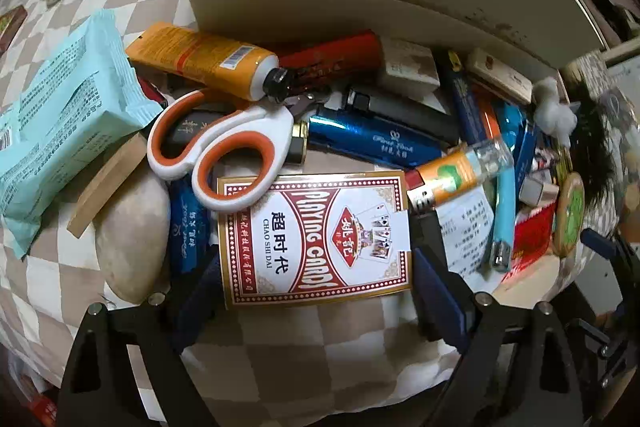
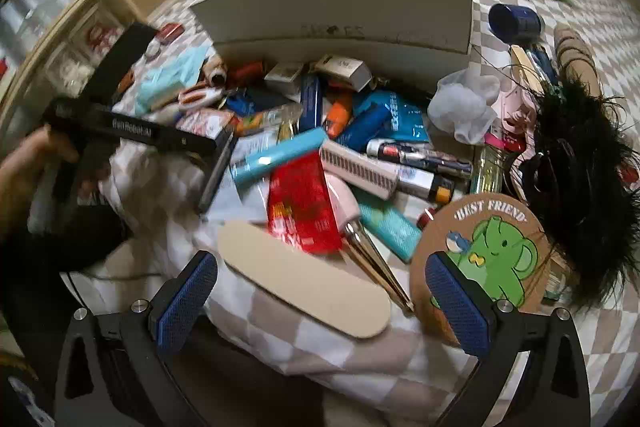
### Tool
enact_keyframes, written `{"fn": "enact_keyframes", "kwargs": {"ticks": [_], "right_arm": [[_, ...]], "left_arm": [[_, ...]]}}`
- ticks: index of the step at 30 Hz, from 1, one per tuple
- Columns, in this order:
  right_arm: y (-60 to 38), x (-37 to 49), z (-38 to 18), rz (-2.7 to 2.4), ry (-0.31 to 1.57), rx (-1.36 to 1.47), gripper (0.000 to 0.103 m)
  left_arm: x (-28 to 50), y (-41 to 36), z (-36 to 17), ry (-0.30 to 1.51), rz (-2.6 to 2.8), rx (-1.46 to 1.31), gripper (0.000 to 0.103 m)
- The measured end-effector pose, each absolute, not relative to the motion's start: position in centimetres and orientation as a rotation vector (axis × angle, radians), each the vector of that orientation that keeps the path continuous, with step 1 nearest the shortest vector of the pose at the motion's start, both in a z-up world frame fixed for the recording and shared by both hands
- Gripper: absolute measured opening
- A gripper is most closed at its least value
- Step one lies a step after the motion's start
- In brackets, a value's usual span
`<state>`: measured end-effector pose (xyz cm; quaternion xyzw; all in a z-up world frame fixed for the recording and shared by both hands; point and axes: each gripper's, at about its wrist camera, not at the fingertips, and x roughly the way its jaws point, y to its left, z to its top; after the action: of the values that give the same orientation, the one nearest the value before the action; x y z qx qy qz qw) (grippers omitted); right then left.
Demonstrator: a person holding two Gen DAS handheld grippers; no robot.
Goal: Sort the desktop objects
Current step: 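Lower the left tool toward the red playing-card box while the right tool approaches the wooden stick, then close the left tool on the card box while the right tool grips the wooden stick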
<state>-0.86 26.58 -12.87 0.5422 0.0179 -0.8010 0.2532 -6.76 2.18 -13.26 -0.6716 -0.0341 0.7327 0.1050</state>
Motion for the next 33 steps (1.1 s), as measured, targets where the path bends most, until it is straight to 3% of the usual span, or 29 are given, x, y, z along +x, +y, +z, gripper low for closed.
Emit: {"fn": "enact_keyframes", "kwargs": {"ticks": [9,13,16,23,28,33], "right_arm": [[24.4,1.6,-13.0,-2.115,0.417,1.269,0.103],[23.2,1.7,-14.0,-2.046,0.544,1.255,0.084],[22.8,1.5,-15.1,-1.999,0.592,1.273,0.069],[22.0,1.3,-16.5,-1.94,0.698,1.256,0.064],[21.6,1.0,-16.8,-1.931,0.691,1.286,0.059],[21.5,1.4,-16.5,-1.952,0.664,1.335,0.052]], "left_arm": [[-5.1,2.8,-12.3,0.026,2.105,-1.946,0.092],[-4.5,3.1,-11.9,0.08,2.076,-1.94,0.092],[-4.2,3.5,-11.8,0.109,2.065,-1.935,0.092],[-3.9,4.3,-11.8,0.167,2.055,-1.925,0.093],[-3.3,5.6,-12.0,0.275,2.071,-1.908,0.093],[-3.1,6.0,-11.6,0.272,2.092,-1.902,0.093]]}}
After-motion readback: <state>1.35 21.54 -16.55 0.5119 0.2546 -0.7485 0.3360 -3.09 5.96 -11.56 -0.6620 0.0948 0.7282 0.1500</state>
